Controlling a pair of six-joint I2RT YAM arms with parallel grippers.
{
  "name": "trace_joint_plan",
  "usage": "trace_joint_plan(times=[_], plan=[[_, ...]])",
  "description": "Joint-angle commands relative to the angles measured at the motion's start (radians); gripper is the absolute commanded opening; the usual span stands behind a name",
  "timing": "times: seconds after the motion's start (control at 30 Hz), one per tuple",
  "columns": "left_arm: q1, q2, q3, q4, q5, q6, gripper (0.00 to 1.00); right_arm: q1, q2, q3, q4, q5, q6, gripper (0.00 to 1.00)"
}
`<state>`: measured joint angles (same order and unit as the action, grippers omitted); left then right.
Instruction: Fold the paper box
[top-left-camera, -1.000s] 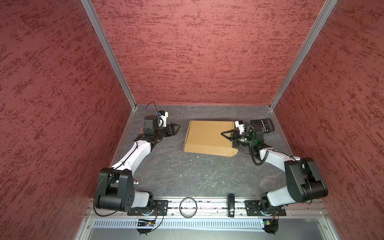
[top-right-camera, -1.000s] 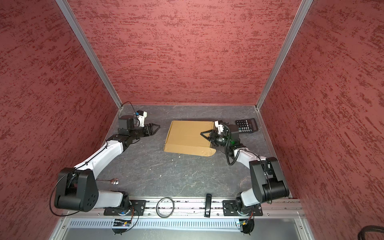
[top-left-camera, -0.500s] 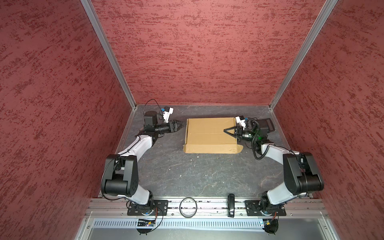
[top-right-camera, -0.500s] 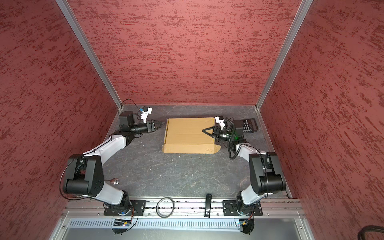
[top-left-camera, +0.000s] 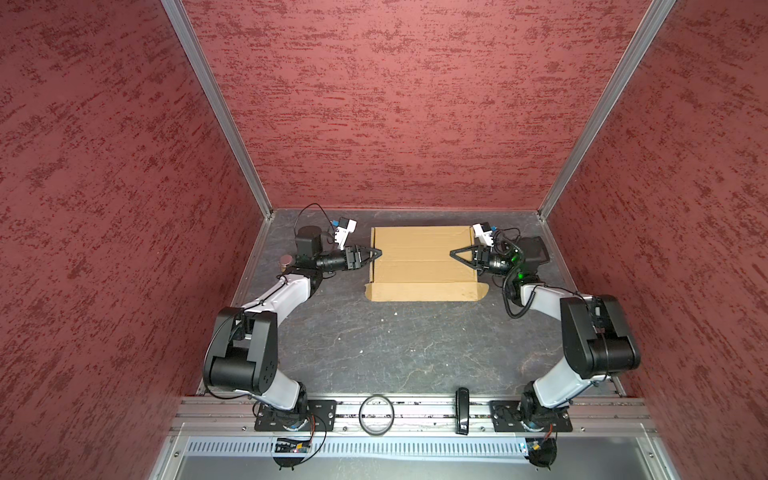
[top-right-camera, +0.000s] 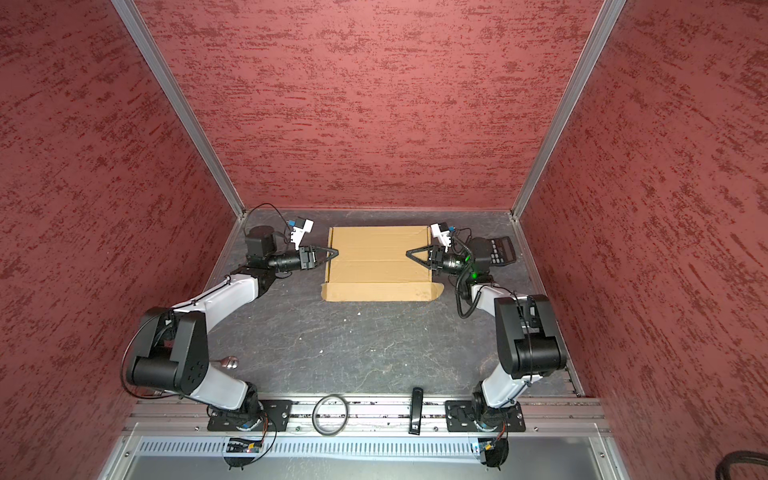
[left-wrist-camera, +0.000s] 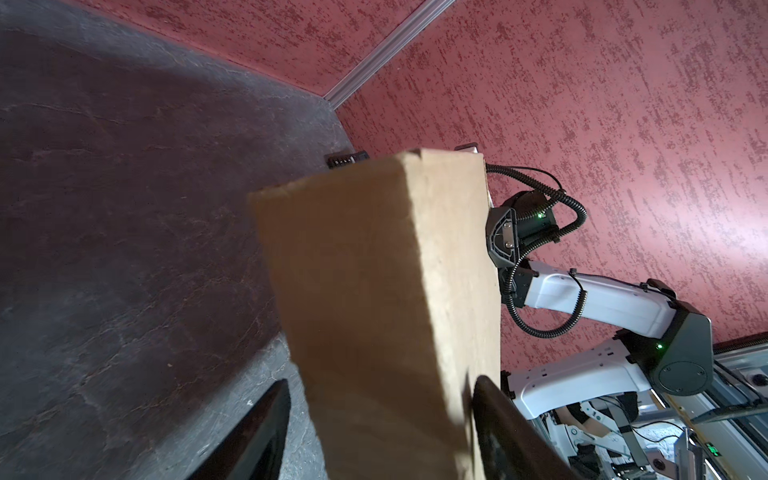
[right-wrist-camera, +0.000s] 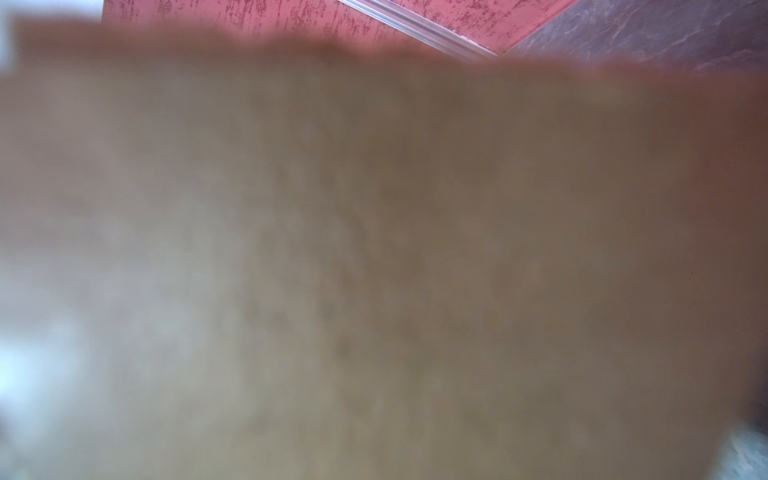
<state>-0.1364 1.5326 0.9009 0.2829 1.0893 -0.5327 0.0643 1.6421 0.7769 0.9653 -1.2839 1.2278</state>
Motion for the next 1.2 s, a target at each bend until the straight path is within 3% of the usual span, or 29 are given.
trace_joint_plan(times=[0.0, 0.3, 0.97, 1.17], plan=[[-0.038, 0.004, 0.012, 0.066, 0.023, -0.032, 0.70, -0.003, 0.001, 0.024, 0.114, -0.023, 0.043, 0.48], [-0.094, 0.066, 0.034, 0.185, 0.024, -0.135, 0.70, -0.003, 0.015, 0.027, 0.119, -0.025, 0.035, 0.47], [-0.190, 0.122, 0.125, 0.116, 0.024, -0.078, 0.71, -0.003, 0.037, 0.037, 0.104, -0.018, 0.017, 0.46], [-0.196, 0.137, 0.128, 0.144, 0.024, -0.096, 0.65, -0.001, 0.039, 0.039, 0.105, -0.018, 0.020, 0.45]])
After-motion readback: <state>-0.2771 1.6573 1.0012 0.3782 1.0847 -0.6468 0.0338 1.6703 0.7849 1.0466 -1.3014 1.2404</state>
